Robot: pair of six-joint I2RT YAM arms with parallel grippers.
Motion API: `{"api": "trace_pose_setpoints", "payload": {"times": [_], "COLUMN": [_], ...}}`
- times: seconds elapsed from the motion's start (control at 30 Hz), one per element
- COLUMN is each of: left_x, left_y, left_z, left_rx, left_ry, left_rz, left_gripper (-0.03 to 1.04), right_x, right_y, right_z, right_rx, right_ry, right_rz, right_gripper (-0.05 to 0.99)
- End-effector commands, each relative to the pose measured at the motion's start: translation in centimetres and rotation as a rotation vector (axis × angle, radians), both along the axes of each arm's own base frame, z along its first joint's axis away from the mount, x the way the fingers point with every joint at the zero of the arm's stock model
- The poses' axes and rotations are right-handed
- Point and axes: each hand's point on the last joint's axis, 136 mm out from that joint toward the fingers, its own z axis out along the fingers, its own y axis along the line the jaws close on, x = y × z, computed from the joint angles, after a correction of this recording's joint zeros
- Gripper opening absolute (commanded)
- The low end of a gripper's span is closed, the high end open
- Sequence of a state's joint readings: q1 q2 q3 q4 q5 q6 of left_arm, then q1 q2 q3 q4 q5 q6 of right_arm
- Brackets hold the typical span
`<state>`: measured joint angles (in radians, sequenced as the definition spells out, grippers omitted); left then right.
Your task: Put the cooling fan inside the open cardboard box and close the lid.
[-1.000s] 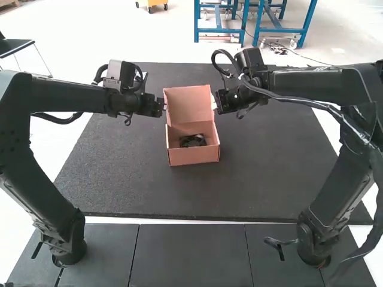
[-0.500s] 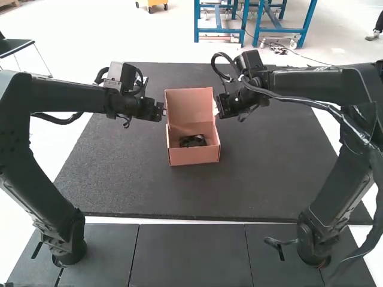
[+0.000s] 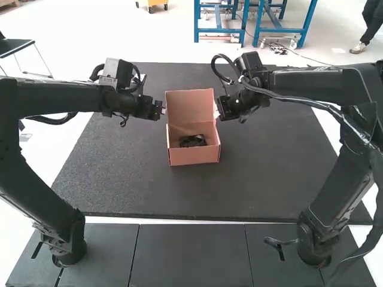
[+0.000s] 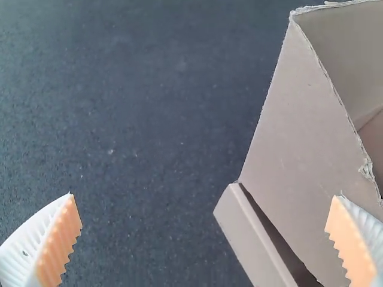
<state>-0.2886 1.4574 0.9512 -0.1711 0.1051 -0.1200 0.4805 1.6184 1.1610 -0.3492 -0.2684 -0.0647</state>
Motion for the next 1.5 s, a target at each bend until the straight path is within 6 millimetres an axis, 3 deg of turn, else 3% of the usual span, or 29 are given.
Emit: {"api": "trace_pose_setpoints", "payload": {"times": [0.0,0.27,0.77,1.47], "left_x": [-0.5,-1.0,-1.7,-2.7], "left_y": [-0.8,-2.0,-1.7,-0.6], "left_z": [1.1,1.0,1.2,2.1], "left_rx": [-0.010,-0.011,0.015,0.031], "left_ry": [-0.027,-0.026,-0.016,-0.011], "left_rz": [-0.039,-0.067,-0.085,-0.076], "left_gripper": [0.96,0.96,0.97,0.96], "right_x": [-0.7,-1.3,-3.7,-4.9], "right_y": [1.3,1.1,-0.2,-1.0], "right_z": [0.7,0.2,-2.3,-4.1], "right_rx": [0.030,0.019,-0.050,-0.089], "right_ry": [-0.001,0.027,0.126,0.163], "right_rz": [0.052,0.056,0.082,0.092], "right_gripper": [0.05,0.05,0.05,0.05]}}
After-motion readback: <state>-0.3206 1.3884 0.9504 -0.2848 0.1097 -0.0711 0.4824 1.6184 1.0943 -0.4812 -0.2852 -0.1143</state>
